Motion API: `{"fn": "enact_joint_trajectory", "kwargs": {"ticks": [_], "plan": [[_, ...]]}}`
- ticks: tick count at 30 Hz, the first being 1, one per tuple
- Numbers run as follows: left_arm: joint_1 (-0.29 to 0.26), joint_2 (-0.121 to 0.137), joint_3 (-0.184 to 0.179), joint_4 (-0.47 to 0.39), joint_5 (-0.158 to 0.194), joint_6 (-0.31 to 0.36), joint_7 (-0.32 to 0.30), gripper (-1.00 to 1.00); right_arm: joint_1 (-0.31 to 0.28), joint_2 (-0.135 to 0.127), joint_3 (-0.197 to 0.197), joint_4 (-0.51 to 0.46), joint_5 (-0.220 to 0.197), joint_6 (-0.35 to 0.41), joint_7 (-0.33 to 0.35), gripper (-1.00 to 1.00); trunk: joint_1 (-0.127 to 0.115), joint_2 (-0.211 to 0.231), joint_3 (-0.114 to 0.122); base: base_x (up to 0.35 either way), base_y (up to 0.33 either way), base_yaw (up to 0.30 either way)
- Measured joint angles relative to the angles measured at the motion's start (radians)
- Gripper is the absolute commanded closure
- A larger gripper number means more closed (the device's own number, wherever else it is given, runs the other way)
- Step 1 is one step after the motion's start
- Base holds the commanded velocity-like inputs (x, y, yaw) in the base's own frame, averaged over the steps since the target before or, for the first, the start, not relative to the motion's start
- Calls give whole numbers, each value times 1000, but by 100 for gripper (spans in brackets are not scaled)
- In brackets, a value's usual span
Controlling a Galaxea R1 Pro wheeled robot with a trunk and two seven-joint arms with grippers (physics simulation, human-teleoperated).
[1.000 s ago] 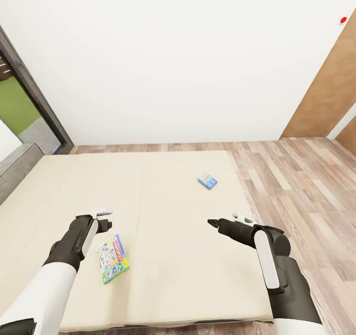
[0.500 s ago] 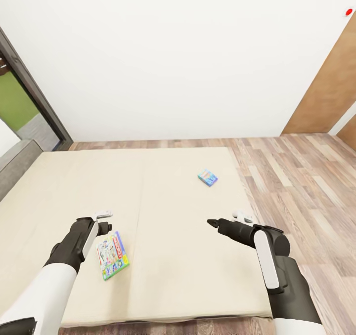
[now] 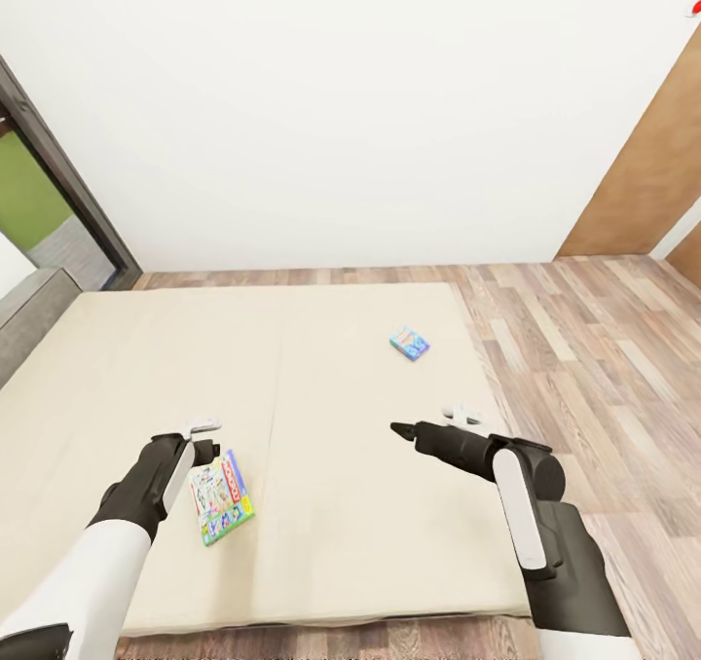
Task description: Put all the toys in the child's room - the three board games (two on the bed and one on the table), the two jigsaw puzzles on the table, and the tennis ball on the table - inside the toy box on the table in the child's room.
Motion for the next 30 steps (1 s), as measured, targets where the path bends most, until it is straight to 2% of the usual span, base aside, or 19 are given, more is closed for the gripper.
{"fn": "enact_joint_trajectory", "kwargs": {"ticks": [3,8,30], "plan": [[0,0,0,3,0,-8,-1,-100,0,-1,8,-4,2,-1,65,-100,0,0,-5,0,0,0],[0,1,-1,5,1,-23,-1,-100,0,-8,11,-4,3,-2,126,-100,0,0,-13,0,0,0],[0,-1,0,5,2,-28,-3,-100,0,-10,19,-6,3,-2,137,-100,0,0,-49,0,0,0]]}}
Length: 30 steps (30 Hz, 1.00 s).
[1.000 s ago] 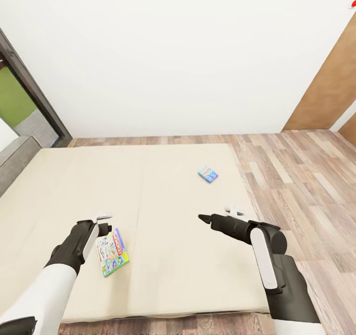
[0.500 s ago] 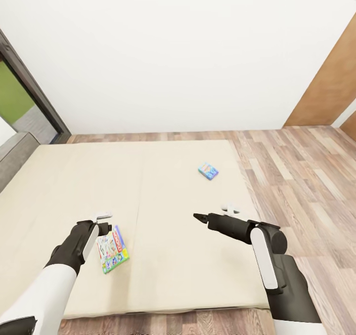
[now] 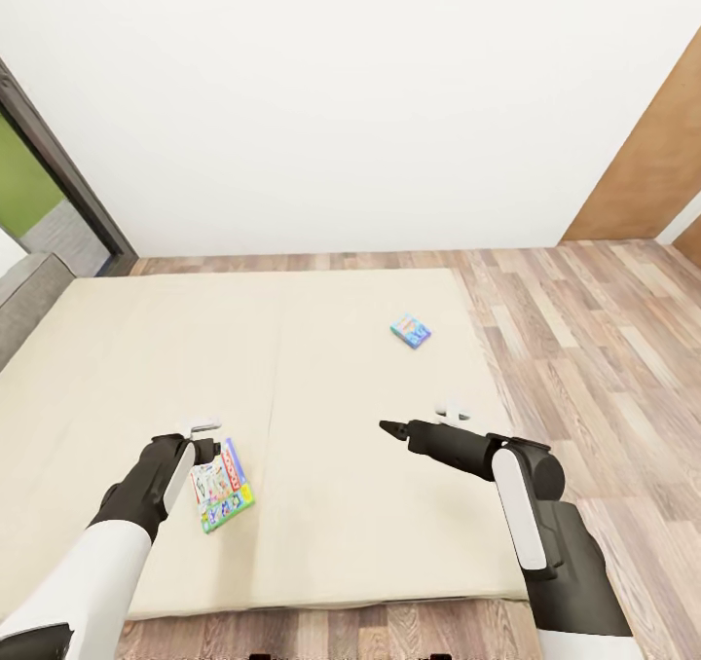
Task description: Put all the toys in the child's room - the three board games (two on the bed and one on the table), the two jigsaw puzzles on the table, and the tennis ball on the table - inside the toy box on the table in the child's room.
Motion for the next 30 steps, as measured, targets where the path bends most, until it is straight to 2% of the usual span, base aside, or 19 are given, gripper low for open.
{"fn": "enact_joint_trajectory", "kwargs": {"ticks": [5,12,15,21,30], "plan": [[0,-1,1,0,1,0,0,-100,0,0,3,-12,-6,4,44,-100,0,0,-8,0,0,0],[0,1,1,0,0,0,-1,-100,0,1,4,-26,-19,5,298,-100,0,0,-20,0,0,0],[0,0,1,0,0,0,-1,-100,0,1,1,-22,-16,0,350,-100,0,0,-25,0,0,0],[0,-1,1,0,1,0,-2,-100,0,0,-2,-22,-12,-2,382,-100,0,0,-35,0,0,0],[0,-4,2,0,2,0,-7,-100,0,0,-5,-21,-7,-5,392,-100,0,0,-49,0,0,0]]}}
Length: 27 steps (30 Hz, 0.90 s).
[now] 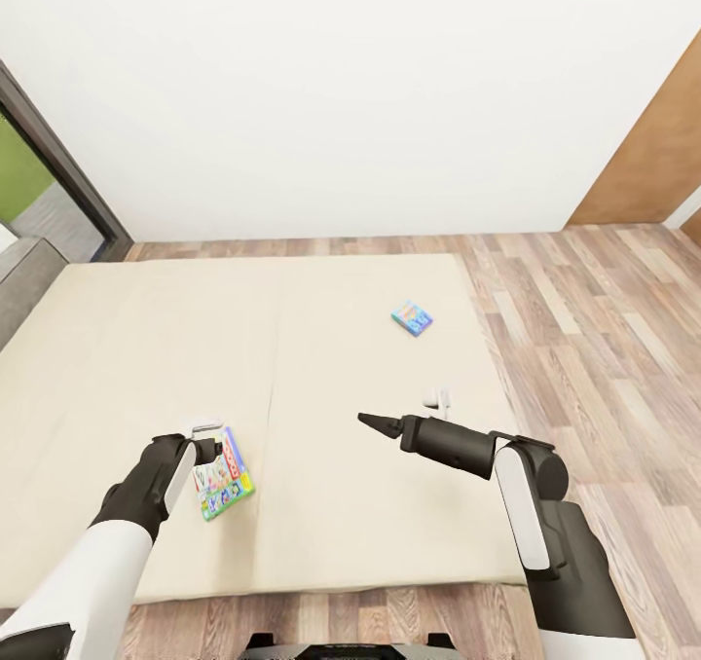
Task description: Put all the toys in the child's room - the three board games (two on the bed and one on the table), the two jigsaw puzzles on the table, and the tennis ball on the table - inside the toy box on the table in the child's room.
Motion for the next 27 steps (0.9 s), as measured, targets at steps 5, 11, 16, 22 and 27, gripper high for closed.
{"fn": "enact_joint_trajectory", "kwargs": {"ticks": [5,11,16,22,27], "plan": [[0,-3,1,0,0,0,-1,-100,0,0,-1,0,0,0,1,-100,0,0,-8,0,0,0],[-17,-15,5,0,2,1,-1,-100,0,-3,-3,1,2,0,2,-100,0,0,-18,0,0,0],[-87,-23,7,0,1,-5,-6,-100,0,-3,-4,1,2,0,-2,-100,0,0,-26,0,0,0],[-105,-23,46,24,0,-85,-10,-100,0,-3,-4,3,5,-1,-3,-100,0,0,-36,0,0,0],[-107,-18,62,55,1,-101,-15,-100,0,-3,-4,3,5,-2,-3,-100,0,0,-45,0,0,0]]}}
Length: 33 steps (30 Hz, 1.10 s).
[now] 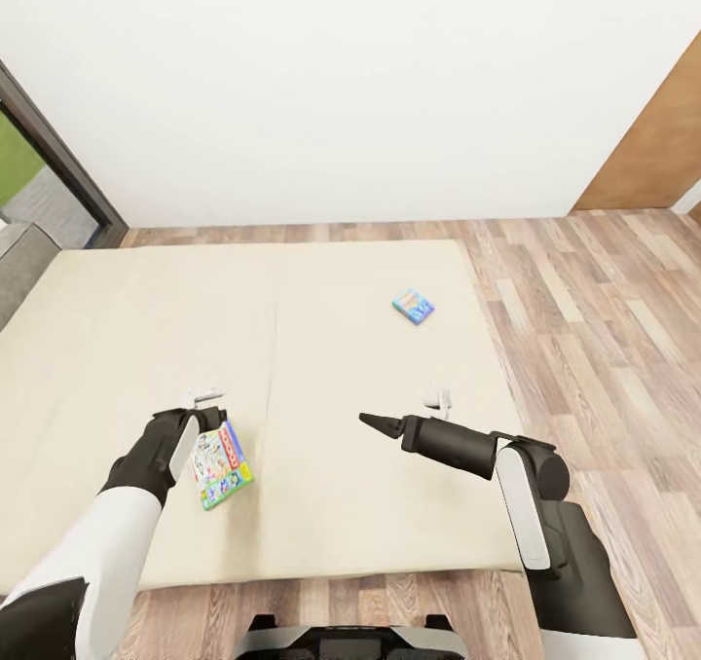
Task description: Put all the toys in the child's room - the three board games (two on the bed and one on the table), the two jigsaw puzzles on the table, and the tennis ball on the table - inside the toy box on the table in the child's room.
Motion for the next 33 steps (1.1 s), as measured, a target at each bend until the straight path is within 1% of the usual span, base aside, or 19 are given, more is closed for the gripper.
{"fn": "enact_joint_trajectory", "kwargs": {"ticks": [16,23,28,29,32,33], "plan": [[-1,2,3,8,-1,-3,-10,-100,0,0,1,0,0,0,2,-100,0,0,-26,0,0,0],[-12,4,3,11,-1,6,-10,-100,0,0,0,0,1,1,1,-100,0,0,-38,0,0,0],[-62,7,3,40,-2,23,-10,-100,0,-3,-1,0,0,1,2,-100,0,0,-46,0,0,0],[-87,15,3,64,-2,30,-11,-100,0,-7,-1,0,0,1,1,-100,0,0,-48,0,0,0],[-133,41,4,118,-2,35,-12,-100,0,-12,0,0,-1,1,1,-100,0,0,-53,0,0,0],[-161,60,5,159,-2,36,-12,-100,0,-14,0,0,-1,1,2,-100,0,0,-54,0,0,0]]}}
